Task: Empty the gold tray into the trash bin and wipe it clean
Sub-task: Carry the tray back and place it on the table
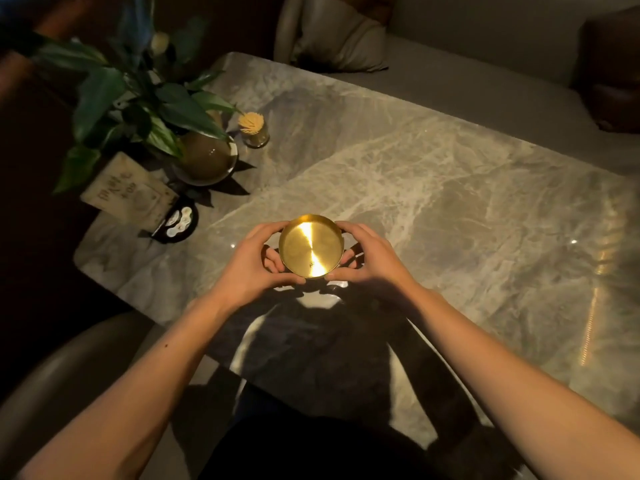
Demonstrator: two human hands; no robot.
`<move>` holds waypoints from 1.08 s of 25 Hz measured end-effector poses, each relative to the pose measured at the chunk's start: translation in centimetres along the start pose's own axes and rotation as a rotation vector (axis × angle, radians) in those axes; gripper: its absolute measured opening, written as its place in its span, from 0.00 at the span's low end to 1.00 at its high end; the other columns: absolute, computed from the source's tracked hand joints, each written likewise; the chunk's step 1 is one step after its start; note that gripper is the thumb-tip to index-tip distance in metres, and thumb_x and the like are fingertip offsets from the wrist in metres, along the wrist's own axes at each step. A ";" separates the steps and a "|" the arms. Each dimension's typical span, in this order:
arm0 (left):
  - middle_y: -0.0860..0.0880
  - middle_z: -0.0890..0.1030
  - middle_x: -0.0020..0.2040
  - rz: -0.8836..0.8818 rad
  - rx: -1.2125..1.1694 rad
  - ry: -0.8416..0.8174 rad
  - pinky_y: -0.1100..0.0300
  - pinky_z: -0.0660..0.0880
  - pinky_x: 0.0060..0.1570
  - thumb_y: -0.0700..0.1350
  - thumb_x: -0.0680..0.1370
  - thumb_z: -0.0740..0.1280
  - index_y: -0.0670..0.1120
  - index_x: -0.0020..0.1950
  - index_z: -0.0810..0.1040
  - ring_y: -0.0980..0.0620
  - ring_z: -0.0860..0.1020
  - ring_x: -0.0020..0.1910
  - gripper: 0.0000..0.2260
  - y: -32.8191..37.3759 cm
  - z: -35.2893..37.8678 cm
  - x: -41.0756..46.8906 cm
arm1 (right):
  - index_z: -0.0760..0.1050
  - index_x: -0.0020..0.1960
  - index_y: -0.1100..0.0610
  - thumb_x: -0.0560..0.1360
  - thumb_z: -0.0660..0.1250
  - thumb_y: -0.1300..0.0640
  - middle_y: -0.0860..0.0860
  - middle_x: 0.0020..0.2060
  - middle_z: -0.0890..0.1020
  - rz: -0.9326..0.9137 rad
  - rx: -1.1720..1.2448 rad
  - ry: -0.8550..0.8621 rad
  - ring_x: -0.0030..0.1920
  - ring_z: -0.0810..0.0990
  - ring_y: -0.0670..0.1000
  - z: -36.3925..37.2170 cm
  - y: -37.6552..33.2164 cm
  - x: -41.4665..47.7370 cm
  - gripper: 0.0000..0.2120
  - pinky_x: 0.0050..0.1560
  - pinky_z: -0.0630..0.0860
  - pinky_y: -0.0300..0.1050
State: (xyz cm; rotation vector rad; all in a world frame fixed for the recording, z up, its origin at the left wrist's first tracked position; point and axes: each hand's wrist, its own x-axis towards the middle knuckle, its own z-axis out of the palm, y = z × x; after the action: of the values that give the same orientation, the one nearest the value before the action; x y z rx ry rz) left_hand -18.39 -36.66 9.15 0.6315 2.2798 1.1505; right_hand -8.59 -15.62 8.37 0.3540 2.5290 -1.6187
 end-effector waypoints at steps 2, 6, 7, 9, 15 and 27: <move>0.52 0.74 0.61 -0.023 -0.005 0.015 0.67 0.77 0.37 0.45 0.55 0.84 0.51 0.68 0.73 0.55 0.79 0.35 0.43 -1.5 -1.2 -0.7 | 0.68 0.70 0.51 0.61 0.81 0.51 0.45 0.61 0.72 0.002 -0.052 -0.042 0.44 0.79 0.45 1.6 -0.6 0.7 0.41 0.43 0.76 0.32; 0.52 0.74 0.60 0.001 0.079 0.011 0.74 0.74 0.40 0.45 0.57 0.83 0.49 0.68 0.72 0.51 0.77 0.45 0.41 -5.2 -4.7 -1.6 | 0.66 0.72 0.51 0.62 0.80 0.48 0.48 0.64 0.73 0.003 -0.175 -0.063 0.51 0.75 0.44 6.3 -2.3 2.5 0.42 0.56 0.74 0.40; 0.50 0.75 0.60 0.058 0.124 0.012 0.73 0.74 0.42 0.45 0.57 0.83 0.47 0.68 0.72 0.50 0.78 0.46 0.41 -6.7 -5.7 -1.8 | 0.66 0.71 0.51 0.63 0.79 0.48 0.48 0.63 0.73 -0.005 -0.181 -0.066 0.52 0.74 0.44 7.7 -2.7 2.9 0.41 0.56 0.74 0.40; 0.52 0.75 0.59 0.081 0.115 0.002 0.72 0.75 0.44 0.47 0.58 0.83 0.46 0.68 0.72 0.54 0.78 0.48 0.41 -9.8 -7.8 -2.3 | 0.66 0.71 0.52 0.65 0.79 0.49 0.49 0.62 0.74 -0.013 -0.191 -0.080 0.52 0.75 0.45 10.3 -3.7 4.1 0.39 0.56 0.74 0.40; 0.51 0.72 0.63 0.024 0.026 0.027 0.61 0.75 0.53 0.43 0.57 0.83 0.50 0.68 0.70 0.52 0.74 0.59 0.42 -16.4 -14.5 -3.8 | 0.65 0.72 0.55 0.63 0.79 0.45 0.53 0.64 0.74 0.030 -0.263 -0.191 0.60 0.74 0.51 18.6 -7.1 8.6 0.43 0.61 0.71 0.44; 0.45 0.72 0.63 -0.112 0.098 0.017 0.70 0.68 0.48 0.43 0.57 0.83 0.44 0.68 0.69 0.52 0.71 0.57 0.42 -25.9 -22.0 -5.1 | 0.66 0.70 0.58 0.61 0.80 0.48 0.57 0.64 0.75 0.101 -0.365 -0.228 0.64 0.73 0.56 30.3 -10.6 14.4 0.43 0.64 0.69 0.47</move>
State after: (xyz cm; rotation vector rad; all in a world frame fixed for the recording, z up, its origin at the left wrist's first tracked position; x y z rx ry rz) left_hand -32.68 -66.57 0.18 0.5250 2.3653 1.0010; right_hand -26.05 -45.42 1.64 0.2370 2.5131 -1.0639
